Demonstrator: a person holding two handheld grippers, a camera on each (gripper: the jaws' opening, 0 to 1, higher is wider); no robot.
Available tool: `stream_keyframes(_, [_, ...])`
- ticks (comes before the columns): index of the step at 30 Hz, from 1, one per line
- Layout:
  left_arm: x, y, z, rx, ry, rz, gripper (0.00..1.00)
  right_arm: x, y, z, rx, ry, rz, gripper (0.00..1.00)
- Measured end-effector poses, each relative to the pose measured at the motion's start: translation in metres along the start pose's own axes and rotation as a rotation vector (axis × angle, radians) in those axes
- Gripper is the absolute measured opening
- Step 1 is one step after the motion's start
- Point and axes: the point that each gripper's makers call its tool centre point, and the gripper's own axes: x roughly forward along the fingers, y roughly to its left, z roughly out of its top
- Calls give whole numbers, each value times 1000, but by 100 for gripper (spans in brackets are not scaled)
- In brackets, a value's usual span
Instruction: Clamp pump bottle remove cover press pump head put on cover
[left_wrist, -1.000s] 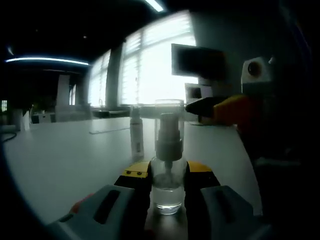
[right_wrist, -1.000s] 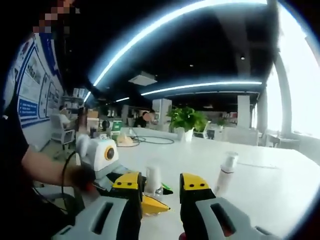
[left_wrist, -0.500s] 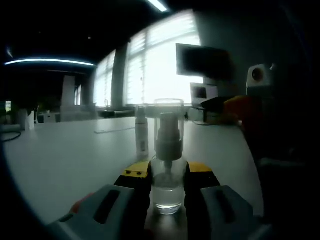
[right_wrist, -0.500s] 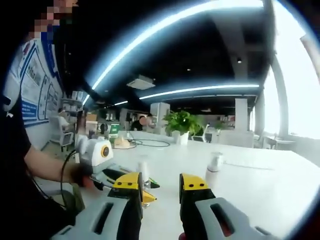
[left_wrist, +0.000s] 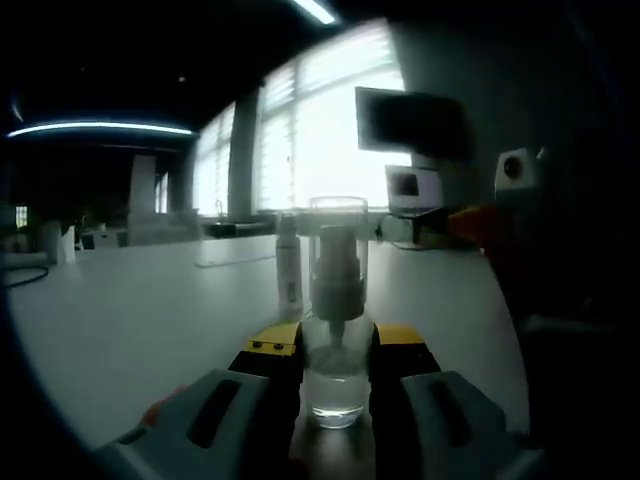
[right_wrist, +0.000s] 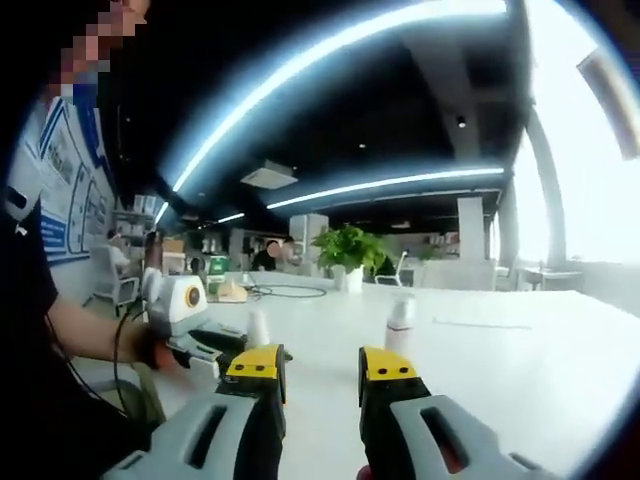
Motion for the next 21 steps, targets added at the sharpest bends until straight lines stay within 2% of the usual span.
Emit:
stream_keyframes(8, [-1, -2, 0, 5, 0, -8, 16, -15, -18, -10, 17, -1, -50, 23])
stream_keyframes(21, [0, 1, 0, -2, 4, 8, 16, -16, -30, -17, 22, -17, -58, 22])
